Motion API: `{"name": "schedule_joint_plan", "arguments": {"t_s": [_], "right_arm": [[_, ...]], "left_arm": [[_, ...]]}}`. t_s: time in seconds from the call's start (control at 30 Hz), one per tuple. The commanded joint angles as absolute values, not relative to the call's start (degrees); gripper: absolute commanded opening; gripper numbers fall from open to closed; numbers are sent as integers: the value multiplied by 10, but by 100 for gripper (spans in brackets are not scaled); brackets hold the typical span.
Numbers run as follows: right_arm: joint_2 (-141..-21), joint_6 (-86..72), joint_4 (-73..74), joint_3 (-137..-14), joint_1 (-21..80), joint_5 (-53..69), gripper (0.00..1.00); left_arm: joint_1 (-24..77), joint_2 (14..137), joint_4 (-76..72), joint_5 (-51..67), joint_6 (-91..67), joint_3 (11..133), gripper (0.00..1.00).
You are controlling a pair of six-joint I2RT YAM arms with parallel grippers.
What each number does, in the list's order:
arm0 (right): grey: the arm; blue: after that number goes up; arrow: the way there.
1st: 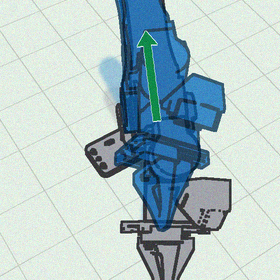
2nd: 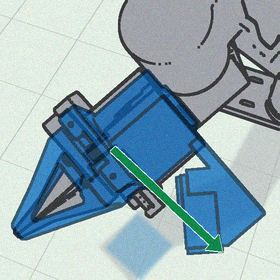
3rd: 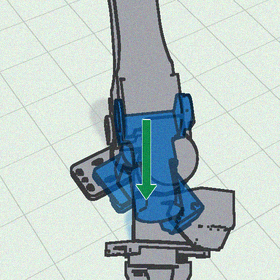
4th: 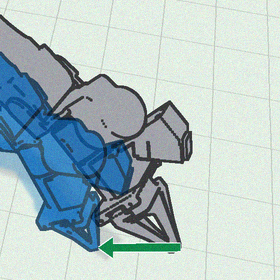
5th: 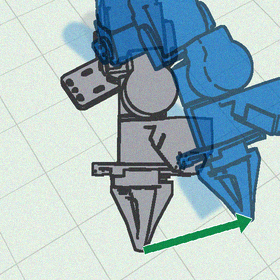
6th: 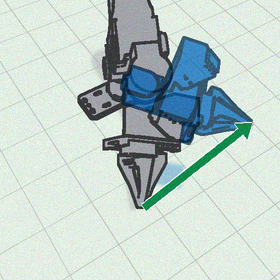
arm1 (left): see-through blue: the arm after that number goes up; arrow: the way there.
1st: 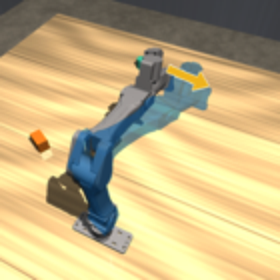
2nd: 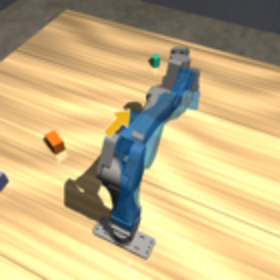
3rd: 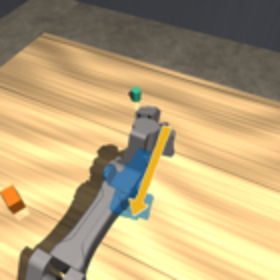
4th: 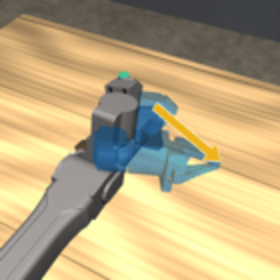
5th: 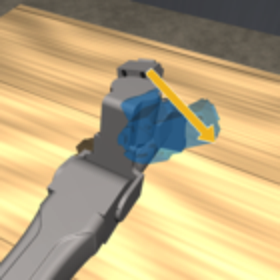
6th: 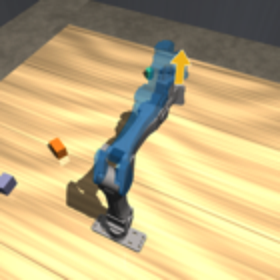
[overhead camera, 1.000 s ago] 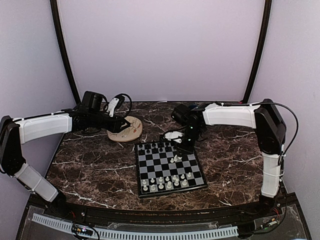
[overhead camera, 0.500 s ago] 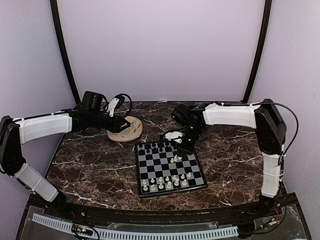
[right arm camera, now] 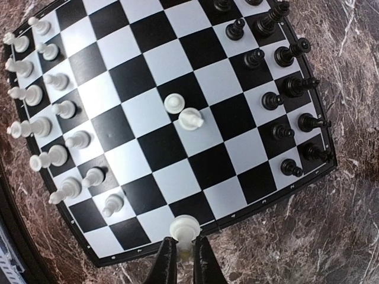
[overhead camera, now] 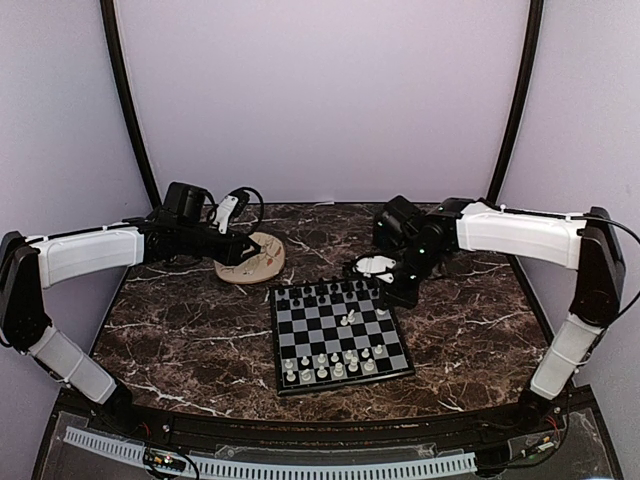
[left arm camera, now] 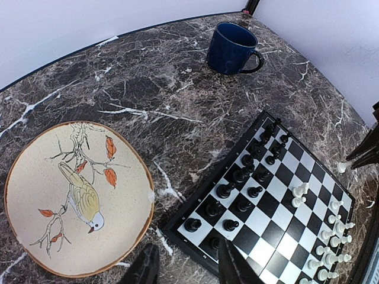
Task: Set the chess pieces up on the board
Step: Pick up the rook from the chessboard, then place the rook at h1.
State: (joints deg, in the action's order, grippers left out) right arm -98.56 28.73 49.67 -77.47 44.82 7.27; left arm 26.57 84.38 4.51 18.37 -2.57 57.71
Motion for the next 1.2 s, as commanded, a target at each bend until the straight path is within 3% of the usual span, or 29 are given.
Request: {"name": "schedule_joint_plan", "arguments": {"t_s": [0.0,0.43,0.73,1.17], "right_arm": [[-929,317,509,-726,444,104,6],[-869,357,532,-655,470,144,7],[-873,379,526,-616,537,101,7],[-896,377,505,-604,549,67,8]], "left_arm": [[267,838,56,178,-17,589,36],[267,852,60,154,-4,592,36],[267,857,63,150,0,593,36],[267,859,64,149,2,592,36]]}}
